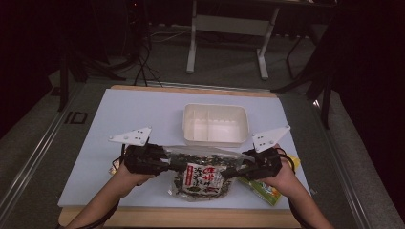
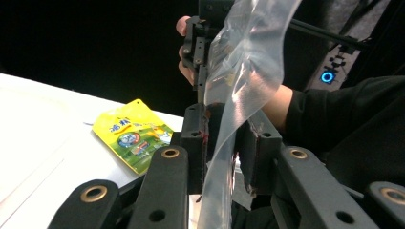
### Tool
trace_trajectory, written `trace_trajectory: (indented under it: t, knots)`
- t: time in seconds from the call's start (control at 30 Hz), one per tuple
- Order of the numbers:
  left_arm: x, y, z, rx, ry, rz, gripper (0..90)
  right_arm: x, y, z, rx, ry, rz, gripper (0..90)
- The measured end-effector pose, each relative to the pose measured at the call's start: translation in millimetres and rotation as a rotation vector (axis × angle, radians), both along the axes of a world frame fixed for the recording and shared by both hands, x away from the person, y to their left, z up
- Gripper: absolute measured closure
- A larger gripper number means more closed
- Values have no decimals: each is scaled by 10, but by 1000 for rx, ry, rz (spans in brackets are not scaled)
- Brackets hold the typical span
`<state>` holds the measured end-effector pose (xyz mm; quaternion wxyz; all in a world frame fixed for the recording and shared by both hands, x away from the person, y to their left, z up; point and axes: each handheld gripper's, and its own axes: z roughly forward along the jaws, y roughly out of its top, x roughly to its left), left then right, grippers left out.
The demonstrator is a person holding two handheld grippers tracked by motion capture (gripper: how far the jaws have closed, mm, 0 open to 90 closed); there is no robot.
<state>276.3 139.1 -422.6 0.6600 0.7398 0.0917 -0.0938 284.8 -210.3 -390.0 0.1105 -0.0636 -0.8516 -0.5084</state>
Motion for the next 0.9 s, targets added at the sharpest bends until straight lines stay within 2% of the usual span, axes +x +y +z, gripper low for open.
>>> trace_trajectory:
  t: [0.03,0.13,0.17,0.2,0.23,0.27,0.3,0.33,0.37,0.4,0.43,0.47,0.5,0.53,0.57,0.63,0.67,0.7,0.73,0.83,0.9]
  knots:
    - [27,5,-21,-8,0,-15,732,-2,-8,-5,14,6,2,767]
    - [37,1,-30,-13,-8,-3,716,-19,-14,12,20,-4,-4,770]
    - [35,-7,-27,-1,-28,10,685,-33,-13,34,13,-17,-4,770]
    - [35,-7,-27,-1,-28,10,600,-33,-13,34,13,-17,-4,770]
    - [17,-15,-27,6,-46,62,513,-41,-27,65,20,-27,-18,771]
    - [10,-15,-29,11,-41,87,470,-36,-42,85,27,-31,-26,771]
    - [1,-11,-32,15,-52,126,418,-32,-62,108,33,-36,-42,771]
    - [1,-11,-32,15,-52,126,373,-32,-62,108,33,-36,-42,771]
    - [-12,0,-35,12,-64,171,321,-22,-108,160,39,-47,-77,771]
    - [-19,11,-33,23,-71,198,273,-22,-108,160,39,-47,-77,771]
    - [-30,22,-31,27,-83,227,253,-8,-159,213,40,-68,-122,771]
    - [-47,33,-31,21,-97,261,253,-8,-159,213,40,-68,-122,771]
    - [-60,46,-30,22,-117,277,141,6,-208,260,39,-84,-178,770]
    - [-76,54,-26,24,-122,303,141,6,-208,260,39,-84,-178,770]
    - [-91,61,-27,25,-128,340,135,29,-259,303,46,-105,-235,770]
    - [-107,69,-44,25,-128,378,122,36,-273,315,50,-115,-256,770]
    - [-109,70,-50,27,-122,383,22,51,-298,349,51,-140,-311,770]
    - [-114,69,-59,37,-115,391,12,60,-305,364,54,-154,-339,770]
    - [-125,68,-70,51,-116,407,12,60,-305,364,54,-154,-339,770]
    - [-189,69,-118,85,-146,457,11,95,-312,402,63,-188,-419,770]
    - [-225,73,-148,106,-168,497,11,153,-311,421,65,-211,-492,770]
